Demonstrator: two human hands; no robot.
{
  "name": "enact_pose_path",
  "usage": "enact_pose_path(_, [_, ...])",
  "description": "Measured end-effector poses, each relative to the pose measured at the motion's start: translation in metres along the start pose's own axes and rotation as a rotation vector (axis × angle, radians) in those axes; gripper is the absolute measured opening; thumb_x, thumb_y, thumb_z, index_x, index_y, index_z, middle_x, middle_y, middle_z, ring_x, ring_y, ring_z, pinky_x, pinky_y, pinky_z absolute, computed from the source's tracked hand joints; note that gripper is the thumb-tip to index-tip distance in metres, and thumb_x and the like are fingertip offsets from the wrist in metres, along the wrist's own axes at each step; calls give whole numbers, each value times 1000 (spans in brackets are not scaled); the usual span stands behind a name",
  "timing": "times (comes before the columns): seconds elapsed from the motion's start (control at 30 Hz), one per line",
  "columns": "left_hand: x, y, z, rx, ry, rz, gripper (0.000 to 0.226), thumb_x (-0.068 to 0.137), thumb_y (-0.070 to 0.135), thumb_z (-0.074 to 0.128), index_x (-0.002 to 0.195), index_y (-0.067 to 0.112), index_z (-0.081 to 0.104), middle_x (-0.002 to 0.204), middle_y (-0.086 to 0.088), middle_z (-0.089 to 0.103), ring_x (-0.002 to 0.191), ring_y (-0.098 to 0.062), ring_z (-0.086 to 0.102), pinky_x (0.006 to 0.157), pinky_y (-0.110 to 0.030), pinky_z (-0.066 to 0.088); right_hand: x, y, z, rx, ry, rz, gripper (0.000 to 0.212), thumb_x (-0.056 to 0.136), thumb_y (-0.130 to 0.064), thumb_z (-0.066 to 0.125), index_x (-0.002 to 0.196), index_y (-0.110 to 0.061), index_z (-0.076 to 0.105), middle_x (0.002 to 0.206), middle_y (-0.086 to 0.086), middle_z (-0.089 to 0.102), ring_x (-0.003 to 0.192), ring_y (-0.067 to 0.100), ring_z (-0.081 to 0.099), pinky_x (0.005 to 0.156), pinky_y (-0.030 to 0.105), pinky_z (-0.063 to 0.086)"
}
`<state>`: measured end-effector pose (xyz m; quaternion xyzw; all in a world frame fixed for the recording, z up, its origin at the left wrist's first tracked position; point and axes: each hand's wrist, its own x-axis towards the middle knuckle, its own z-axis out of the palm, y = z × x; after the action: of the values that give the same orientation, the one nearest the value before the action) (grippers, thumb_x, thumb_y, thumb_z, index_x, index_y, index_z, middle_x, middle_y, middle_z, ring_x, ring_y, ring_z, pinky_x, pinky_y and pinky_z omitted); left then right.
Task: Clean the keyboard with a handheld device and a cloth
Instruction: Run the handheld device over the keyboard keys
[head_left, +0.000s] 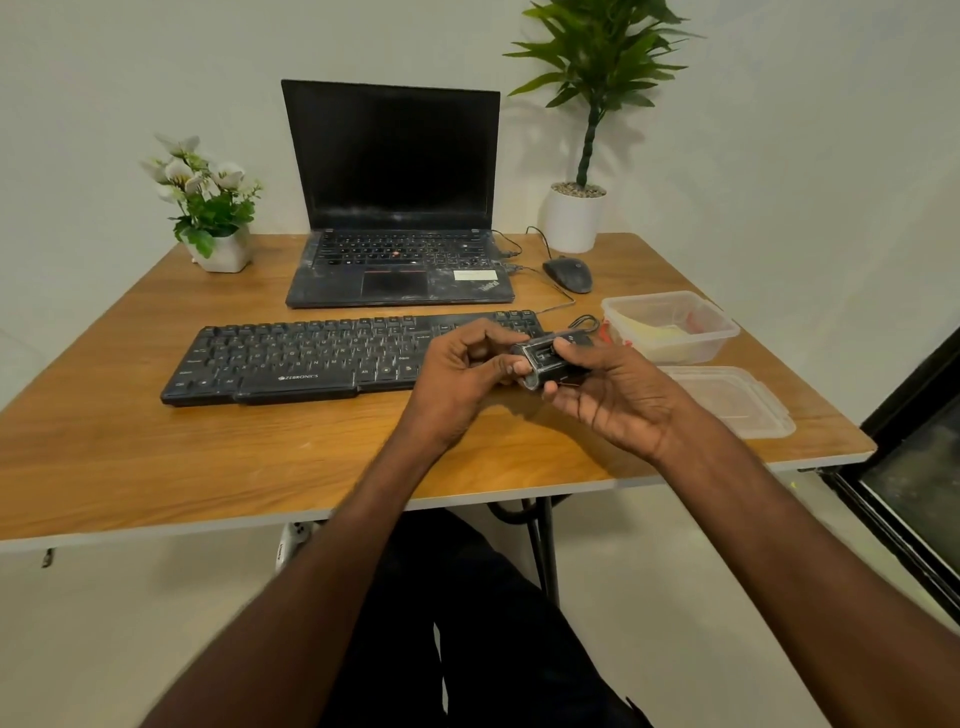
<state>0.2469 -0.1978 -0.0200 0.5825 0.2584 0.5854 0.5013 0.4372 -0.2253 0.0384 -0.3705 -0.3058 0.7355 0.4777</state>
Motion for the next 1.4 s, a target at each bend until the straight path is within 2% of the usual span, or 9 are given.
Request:
enact_pose_path(0.2, [1, -1, -3, 36, -26, -54, 30, 89, -3, 79, 117, 4, 72, 102, -10, 79, 98, -25, 75, 84, -40, 64, 2, -3, -3, -33, 9, -38, 31, 93, -2, 68, 122, 0, 58, 121, 29, 66, 91, 33, 72, 65, 29, 61])
enact_pose_path(0.37, [1, -1, -3, 71, -29, -55, 29, 87, -5, 78, 113, 6, 73, 98, -4, 79, 94, -20, 74, 79, -34, 64, 3, 0, -2, -66, 27, -78, 28, 94, -2, 66, 120, 4, 59, 116, 28, 68, 91, 33, 71, 61, 29, 62])
enact_pose_path(0.57, [1, -3, -3, 103, -39, -50, 25, 88, -7, 78, 109, 6, 73, 90, 0, 76, 86, -15, 72, 76, -28, 61, 3, 4, -1, -203, 110, -156, 18, 92, -2, 69, 109, -3, 64, 98, 17, 74, 84, 27, 74, 55, 27, 61])
enact_pose_path(0.73, [1, -2, -3, 95, -45, -38, 25, 88, -7, 77, 111, 0, 72, 95, -8, 76, 90, -21, 72, 80, -33, 62, 4, 7, -1, -212, 123, -168, 24, 90, -1, 68, 113, -5, 61, 95, 14, 72, 79, 25, 73, 54, 28, 59])
enact_pose_path(0.83, [1, -2, -2, 95, -49, -50, 26, 88, -7, 77, 113, -1, 72, 96, -7, 77, 90, -20, 73, 81, -32, 62, 2, 5, -1, -173, 124, -141, 20, 92, -1, 63, 111, -6, 59, 98, 16, 69, 76, 23, 72, 54, 27, 58])
enact_pose_path(1.03, [1, -1, -2, 99, -30, -67, 28, 89, -6, 77, 117, -6, 70, 102, -19, 76, 92, -22, 74, 80, -33, 62, 1, 0, -4, -73, 64, -59, 25, 94, -2, 63, 118, -4, 57, 108, 22, 65, 82, 28, 70, 55, 26, 59])
enact_pose_path(1.23, [0, -1, -2, 107, -45, -73, 28, 88, -10, 75, 115, -7, 69, 98, -12, 74, 91, -19, 72, 78, -28, 61, -2, -4, -4, -214, 61, -53, 34, 89, -1, 70, 120, -7, 59, 104, 18, 71, 83, 28, 72, 56, 28, 59])
enact_pose_path(1.3, [0, -1, -2, 109, -50, -70, 27, 88, -11, 75, 113, -5, 70, 96, -9, 74, 91, -18, 72, 79, -28, 61, -2, -5, -3, -212, 60, -53, 29, 90, 2, 67, 116, -8, 59, 103, 18, 70, 81, 26, 72, 56, 27, 59])
enact_pose_path(1.4, [0, -1, -2, 98, -47, -62, 25, 88, -10, 76, 111, 0, 72, 101, -20, 73, 92, -22, 72, 79, -30, 62, -4, -8, -3, -158, 30, -22, 25, 93, 5, 62, 114, -8, 59, 108, 20, 69, 83, 28, 72, 58, 28, 61])
